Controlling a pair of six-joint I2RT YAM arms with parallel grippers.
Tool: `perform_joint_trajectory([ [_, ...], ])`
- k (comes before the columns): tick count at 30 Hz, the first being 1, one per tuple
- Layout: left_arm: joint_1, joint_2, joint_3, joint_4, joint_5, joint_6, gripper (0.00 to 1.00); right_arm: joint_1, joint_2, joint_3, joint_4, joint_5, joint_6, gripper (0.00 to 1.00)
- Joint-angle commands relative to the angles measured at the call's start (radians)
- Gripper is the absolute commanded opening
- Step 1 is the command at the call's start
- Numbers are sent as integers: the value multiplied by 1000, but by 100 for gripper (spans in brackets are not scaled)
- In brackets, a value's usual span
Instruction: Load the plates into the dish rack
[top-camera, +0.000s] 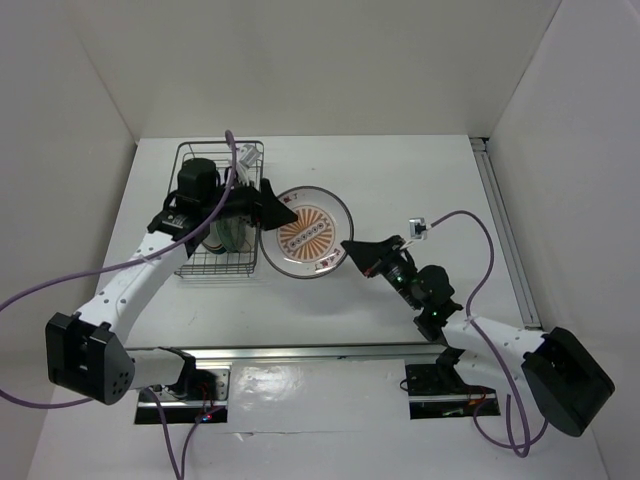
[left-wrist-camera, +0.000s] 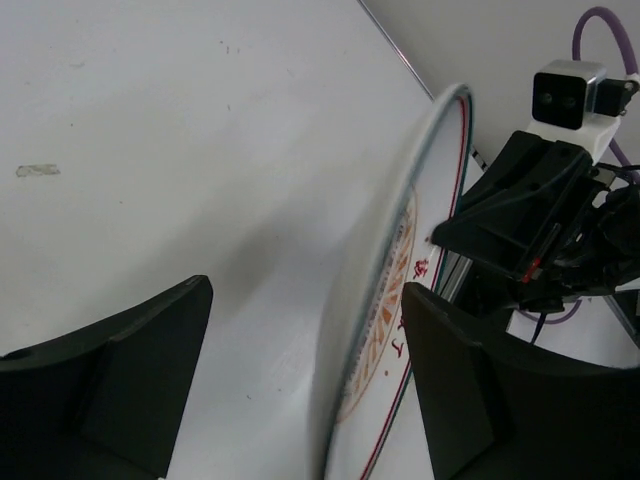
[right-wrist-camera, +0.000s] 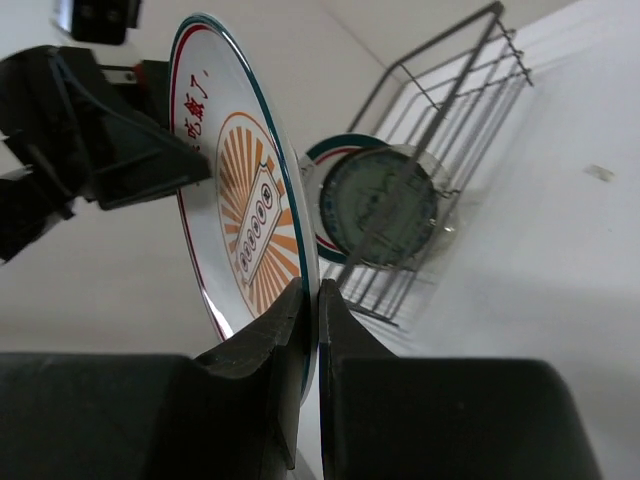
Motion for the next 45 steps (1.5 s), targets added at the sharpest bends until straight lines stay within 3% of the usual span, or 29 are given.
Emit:
perform_joint_trajectory([
  [1, -2, -3, 53, 14, 24, 34, 83, 8, 1, 86, 200, -73, -14, 0],
  [2, -2, -3, 53, 14, 24, 34, 75, 8, 1, 100, 200, -73, -14, 0],
  [3, -2, -3, 53, 14, 24, 34, 52, 8, 1, 100, 191, -82, -14, 0],
  [4, -2, -3, 53, 14, 24, 45, 42, 8, 1, 110, 177, -82, -24, 0],
  [6, -2, -17, 53, 14, 10, 45, 33, 8, 1, 120, 162, -82, -24, 0],
  [7, -2, -26, 53, 14, -4, 45, 16, 8, 1, 120, 148, -82, -35, 0],
  [9, -2, -60, 53, 14, -28, 54, 5, 8, 1, 120, 137, -82, -35, 3],
  [11, -2, -87, 53, 14, -71, 63, 0, 8, 1, 111, 137, -82, -35, 25],
  [12, -2, -118, 44, 14, -94, 63, 0, 8, 1, 111, 125, -72, -35, 63],
  [15, -2, -170, 53, -61, -263, 109, 0, 8, -9, 111, 81, -44, -24, 100],
  [20, -2, -323, 120, -190, -768, 196, 0, 8, -59, 133, -66, -19, -73, 100],
  [21, -2, -345, 129, -190, -965, 207, 0, 8, -59, 134, -91, -10, -89, 100],
  [23, -2, -400, 129, -190, -1137, 244, 1, 8, -84, 134, -134, -10, -98, 100],
  [24, -2, -412, 129, -176, -1329, 258, 3, 8, -84, 144, -148, -10, -107, 100],
  [27, -2, -431, 129, -109, -1551, 359, 1, 8, -84, 187, -227, -21, -150, 100],
  [29, -2, -431, 129, -60, -1610, 428, 0, 8, -84, 207, -283, -42, -161, 100],
  [31, -2, -431, 88, 96, -1689, 581, 0, 8, -84, 216, -294, -42, -172, 100],
  [35, -2, -422, -28, 374, -1690, 853, 0, 8, -95, 239, -329, -81, -172, 100],
  [42, 7, -400, -134, 477, -1467, 936, 0, 8, -137, 226, -352, -131, -138, 100],
  [45, 44, -400, -109, 478, -1357, 892, 0, 8, -180, 206, -386, -141, -138, 100],
])
